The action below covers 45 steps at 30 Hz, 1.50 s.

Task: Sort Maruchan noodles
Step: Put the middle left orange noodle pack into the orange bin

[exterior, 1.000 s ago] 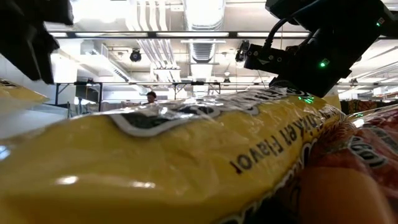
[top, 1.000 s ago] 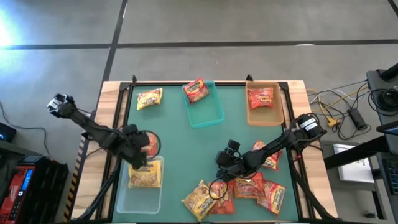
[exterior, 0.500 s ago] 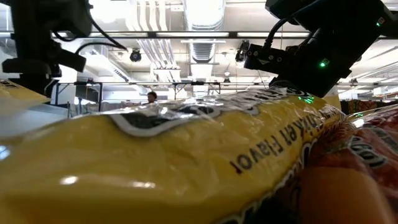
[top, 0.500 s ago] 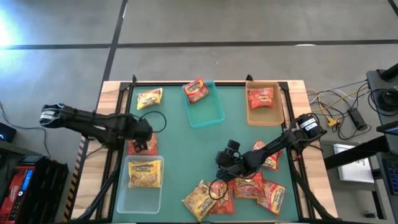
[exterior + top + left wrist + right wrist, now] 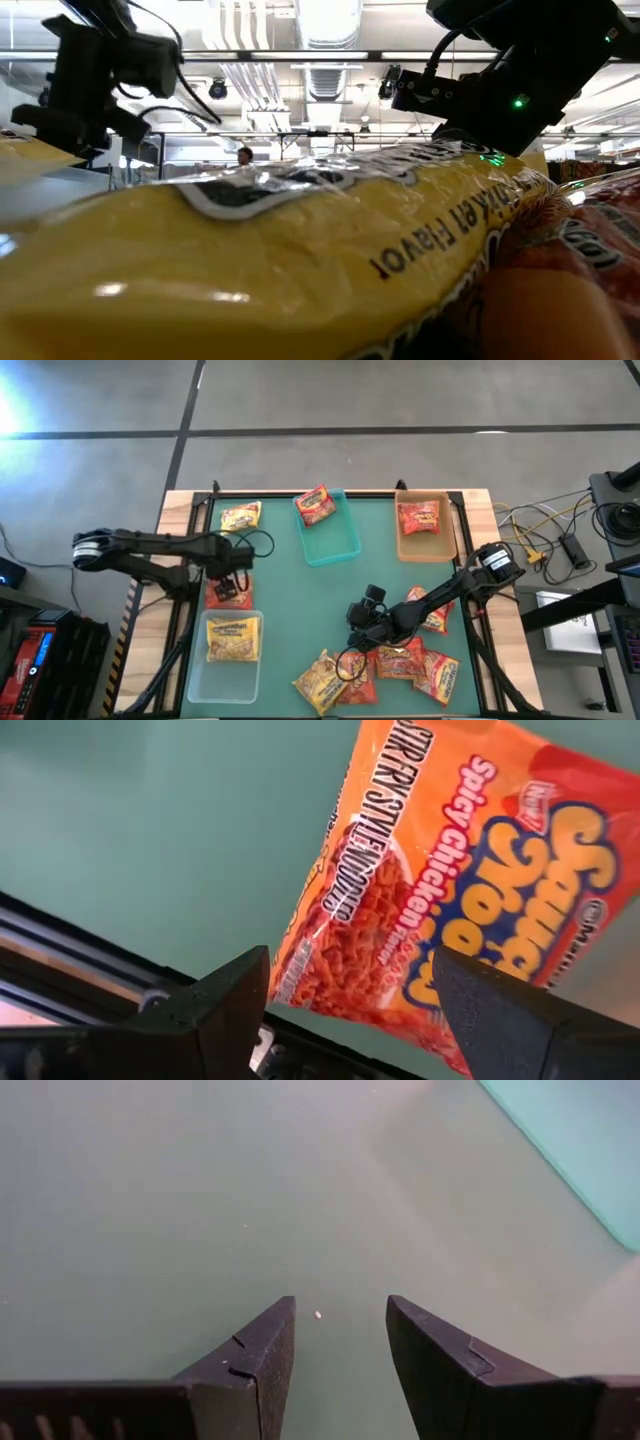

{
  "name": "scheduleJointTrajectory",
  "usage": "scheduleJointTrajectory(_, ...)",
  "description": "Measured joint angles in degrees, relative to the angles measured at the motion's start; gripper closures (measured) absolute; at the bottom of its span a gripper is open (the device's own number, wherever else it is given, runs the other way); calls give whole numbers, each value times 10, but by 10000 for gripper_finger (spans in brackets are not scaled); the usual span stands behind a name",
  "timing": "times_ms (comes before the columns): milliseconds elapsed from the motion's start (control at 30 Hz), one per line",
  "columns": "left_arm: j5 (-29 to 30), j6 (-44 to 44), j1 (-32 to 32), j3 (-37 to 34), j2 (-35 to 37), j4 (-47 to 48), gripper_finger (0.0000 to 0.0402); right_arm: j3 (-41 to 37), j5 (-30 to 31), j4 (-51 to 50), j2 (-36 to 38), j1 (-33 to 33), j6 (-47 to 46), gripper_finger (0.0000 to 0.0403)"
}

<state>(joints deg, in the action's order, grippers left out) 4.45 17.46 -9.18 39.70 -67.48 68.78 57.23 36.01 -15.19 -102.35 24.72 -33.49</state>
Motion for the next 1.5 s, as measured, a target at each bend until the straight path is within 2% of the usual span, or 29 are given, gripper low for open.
scheduleJointTrajectory(300,-10,-44,-7,0,-84,-28,139,0,0,1,0,0,77,252)
scheduleJointTrajectory(467,-27,-56,-7,10,-105,-48,139,0,0,6,0,0,80,252)
scheduleJointTrajectory(767,-57,-65,-7,55,-142,-185,139,0,0,8,0,0,80,252)
scheduleJointTrajectory(967,-98,-80,-5,101,-199,-310,139,0,0,9,0,0,80,252)
scheduleJointTrajectory(1100,-111,-94,7,145,-240,-337,139,0,0,10,0,0,80,252)
scheduleJointTrajectory(1267,-91,-82,34,174,-235,-297,139,0,0,10,0,0,80,252)
scheduleJointTrajectory(1500,-12,40,80,143,-174,-276,139,0,0,12,0,0,80,252)
